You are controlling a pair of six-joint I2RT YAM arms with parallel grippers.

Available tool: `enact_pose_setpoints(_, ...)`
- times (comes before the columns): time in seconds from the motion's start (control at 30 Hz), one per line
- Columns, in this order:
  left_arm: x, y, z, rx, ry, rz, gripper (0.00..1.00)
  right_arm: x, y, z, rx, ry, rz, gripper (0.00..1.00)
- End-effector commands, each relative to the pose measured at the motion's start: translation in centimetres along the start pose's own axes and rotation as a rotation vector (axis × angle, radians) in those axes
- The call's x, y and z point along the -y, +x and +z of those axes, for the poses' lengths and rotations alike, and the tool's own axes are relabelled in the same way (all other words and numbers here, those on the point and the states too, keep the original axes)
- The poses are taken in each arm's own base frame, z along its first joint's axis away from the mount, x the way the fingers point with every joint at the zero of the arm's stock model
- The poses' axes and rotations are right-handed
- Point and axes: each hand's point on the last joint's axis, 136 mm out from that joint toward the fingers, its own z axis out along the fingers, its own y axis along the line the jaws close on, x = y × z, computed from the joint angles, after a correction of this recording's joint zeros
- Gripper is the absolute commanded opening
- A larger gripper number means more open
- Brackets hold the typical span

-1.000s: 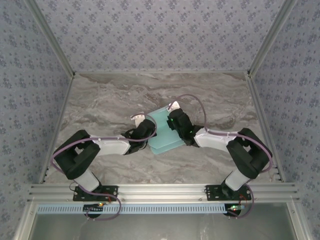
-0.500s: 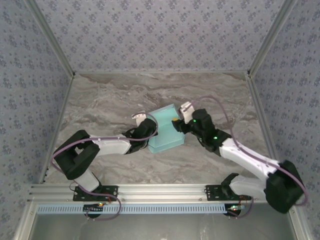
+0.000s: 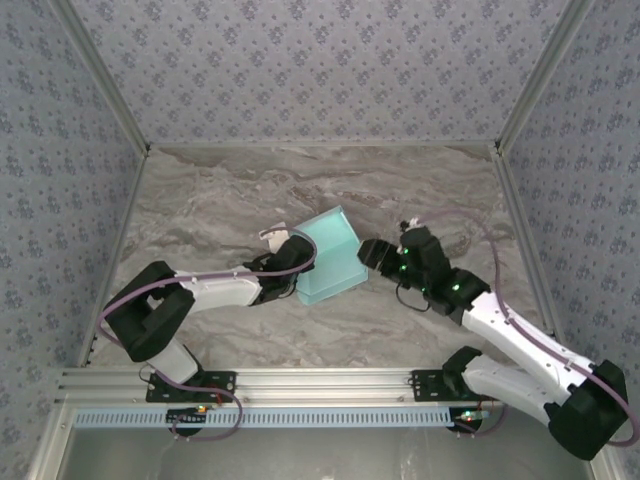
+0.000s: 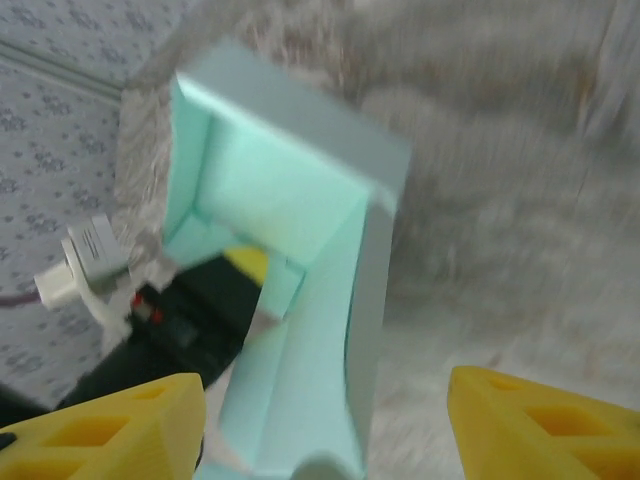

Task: Fold the paper box

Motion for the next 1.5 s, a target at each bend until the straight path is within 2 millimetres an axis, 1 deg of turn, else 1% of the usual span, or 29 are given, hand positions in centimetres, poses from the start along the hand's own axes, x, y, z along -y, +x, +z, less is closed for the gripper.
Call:
enact_pose_setpoints(0.0,0.4,-0.9,-0.4,0.026,-0.029,-0.078,0.0,-0.5,1.2,-0.4,0.023,0.029,0.267,0.68)
enact_pose_setpoints(0.13,0.1,-0.6,-0.3,0.02,-0.038,-0.101,0.0,-1.6,3.0,0.4,-0.003,0.044,0.272,0.68)
enact_pose_setpoints(0.23,-0.1,-0.6,-0.3,0.023,-0.046,-0.116,0.0,-1.9,3.9,0.9,0.008,0.07,0.259,0.64)
enact_pose_setpoints(0.27,-0.2,-0.5,-0.3,0.021,-0.047,-0.121,0.0,-2.0,4.0,1.0,0.023,0.078,0.245,0.59)
enact_pose_setpoints(0.33,-0.2,-0.7,-0.5,0.023,-0.048,-0.13,0.0,-1.9,4.0,1.1,0.051,0.102,0.222,0.44)
enact_pose_setpoints(0.4,-0.2,-0.8,-0.8,0.023,-0.053,-0.136,0.0,-1.8,3.7,1.1,0.076,0.125,0.192,0.24)
enact_pose_setpoints(0.43,-0.2,-0.9,-1.0,0.021,-0.051,-0.14,0.0,-1.7,3.6,1.1,0.084,0.134,0.176,0.16)
enact_pose_setpoints(0.47,-0.2,-1.0,-1.1,0.02,-0.05,-0.148,0.0,-1.7,3.4,1.0,0.089,0.146,0.158,0.1)
enact_pose_setpoints(0.5,-0.2,-1.0,-1.4,0.016,-0.043,-0.161,0.06,-1.5,3.2,0.9,0.095,0.166,0.138,0.05)
enact_pose_setpoints(0.53,-0.2,-1.1,-1.6,0.016,-0.035,-0.168,0.18,-1.1,2.9,0.7,0.103,0.193,0.114,0.0)
enact_pose_setpoints(0.6,0.1,-1.4,-2.2,0.013,-0.016,-0.178,0.44,-0.6,2.4,0.4,0.108,0.23,0.073,0.0)
enact_pose_setpoints(0.63,0.3,-1.6,-2.6,0.012,-0.004,-0.182,0.55,-0.4,2.1,0.3,0.111,0.245,0.052,0.0)
enact_pose_setpoints(0.7,0.5,-2.0,-3.3,0.012,0.014,-0.186,0.7,0.0,1.7,0.2,0.1,0.263,0.015,0.0)
enact_pose_setpoints(0.73,0.6,-2.2,-3.8,0.011,0.026,-0.186,0.77,0.2,1.4,0.1,0.084,0.271,-0.002,0.0)
enact_pose_setpoints(0.83,0.6,-2.9,-5.3,0.016,0.062,-0.191,0.88,1.3,0.5,-0.2,0.03,0.309,-0.072,0.0)
enact_pose_setpoints(0.9,0.2,-3.3,-6.4,0.017,0.075,-0.199,0.95,2.0,-0.3,-0.8,-0.012,0.347,-0.133,0.0)
enact_pose_setpoints(1.0,-1.0,-4.0,-8.3,0.039,0.084,-0.186,0.96,2.9,-1.5,-2.1,-0.062,0.41,-0.228,0.0)
enact_pose_setpoints(1.1,-2.6,-5.3,-10.3,0.094,0.071,-0.14,0.98,2.7,-1.8,-3.0,-0.16,0.42,-0.365,0.0)
enact_pose_setpoints(1.13,-3.3,-6.1,-11.0,0.128,0.054,-0.099,0.99,2.6,-1.9,-3.2,-0.196,0.418,-0.432,0.0)
enact_pose_setpoints(1.17,-3.5,-6.7,-11.5,0.157,0.058,-0.044,0.99,2.5,-1.8,-3.4,-0.228,0.416,-0.487,0.0)
enact_pose_setpoints(1.23,-3.2,-7.7,-12.7,0.203,0.108,0.091,0.99,2.3,-1.8,-3.6,-0.287,0.412,-0.598,0.0)
enact_pose_setpoints(1.27,-3.1,-7.8,-13.1,0.214,0.13,0.147,0.99,2.1,-1.8,-3.6,-0.309,0.405,-0.643,0.0)
enact_pose_setpoints(1.3,-3.0,-7.8,-13.5,0.219,0.162,0.209,0.99,2.1,-1.3,-3.5,-0.352,0.39,-0.695,0.0)
enact_pose_setpoints(1.33,-3.0,-7.8,-13.7,0.225,0.178,0.257,0.99,1.4,-1.4,-3.6,-0.372,0.362,-0.747,0.0)
enact_pose_setpoints(1.47,-3.4,-7.2,-14.0,0.201,0.225,0.34,0.99,1.1,-0.8,-3.9,-0.484,0.34,-0.906,0.0)
